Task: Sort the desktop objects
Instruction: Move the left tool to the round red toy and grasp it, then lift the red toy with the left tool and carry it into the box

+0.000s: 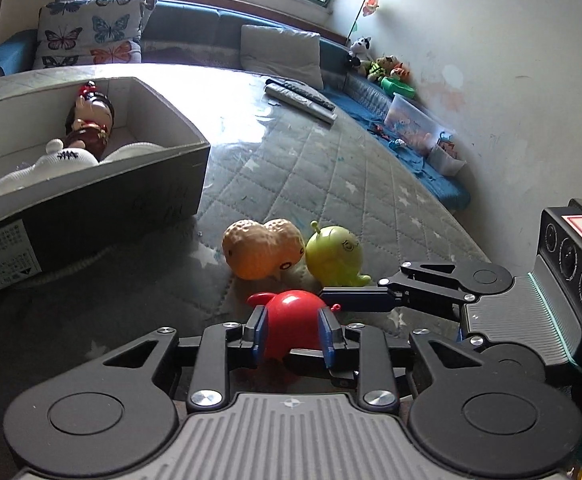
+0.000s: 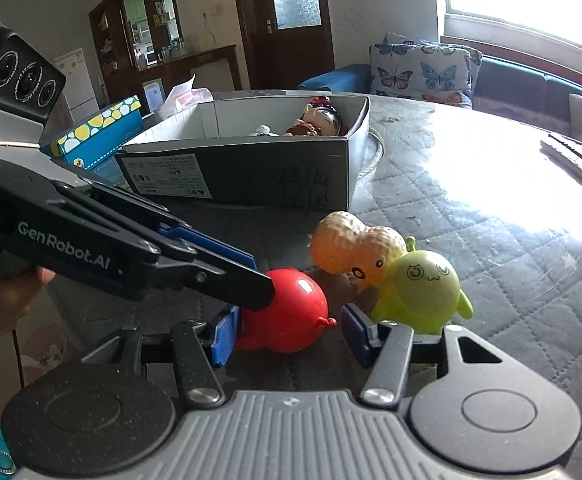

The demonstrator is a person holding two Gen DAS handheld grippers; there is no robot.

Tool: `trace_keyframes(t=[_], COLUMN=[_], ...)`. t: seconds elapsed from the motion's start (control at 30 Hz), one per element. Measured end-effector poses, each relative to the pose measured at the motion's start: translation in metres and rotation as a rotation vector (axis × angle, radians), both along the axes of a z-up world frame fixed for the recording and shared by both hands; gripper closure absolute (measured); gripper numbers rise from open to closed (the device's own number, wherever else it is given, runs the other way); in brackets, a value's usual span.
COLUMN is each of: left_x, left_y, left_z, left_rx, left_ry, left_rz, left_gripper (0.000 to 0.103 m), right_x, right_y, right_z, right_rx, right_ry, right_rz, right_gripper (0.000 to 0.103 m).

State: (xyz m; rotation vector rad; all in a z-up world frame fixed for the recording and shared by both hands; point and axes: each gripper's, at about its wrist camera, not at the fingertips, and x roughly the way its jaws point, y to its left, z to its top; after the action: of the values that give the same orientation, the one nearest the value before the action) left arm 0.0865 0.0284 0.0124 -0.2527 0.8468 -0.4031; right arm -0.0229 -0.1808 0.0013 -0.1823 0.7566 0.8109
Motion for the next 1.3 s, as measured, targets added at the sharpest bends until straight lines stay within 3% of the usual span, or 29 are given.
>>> trace_keyframes(t=[0.4,0.6,0.83,0.97,1.13,1.3], left_x=[0.008,0.014,0.011,0.005,0.004,0.020], left_y=[0.001,0.009,0.014,0.020,0.034,0.057], left_z=[-0.007,-0.014,-0.012,-0.001,0.031,0.061], left_rx=[-0.033,-0.110,-0.141,-0.155,-0.145,-0.125], left_ry=[0.030,0.101,0.110,0.079,-0.021,-0.108], left_rz=[-0.002,0.032,0.039,0.048,0.084,0.147], left_gripper=[0.063,0.058,0.058,0.058,0.058,0.058], right_x=[0.003,0.003,0.001,-0.001,0.004,0.034], right_y=[0.003,0.005,0.009,0.013,0.026,0.056], right_z=[-0.007,-0.007,-0.002,0.010,0.038,0.064], right_rx=[0.022,0.024,0.010,0.009,0.024,0.054], right_ry=[0.020,0.012,-0.015,-0.053,-0.145,-0.229], right_rz=[0.007,0.008,0.010,0.028,0.059,0.086], right_gripper=[0.052,0.052,0.054,0.055,0.055,0.055])
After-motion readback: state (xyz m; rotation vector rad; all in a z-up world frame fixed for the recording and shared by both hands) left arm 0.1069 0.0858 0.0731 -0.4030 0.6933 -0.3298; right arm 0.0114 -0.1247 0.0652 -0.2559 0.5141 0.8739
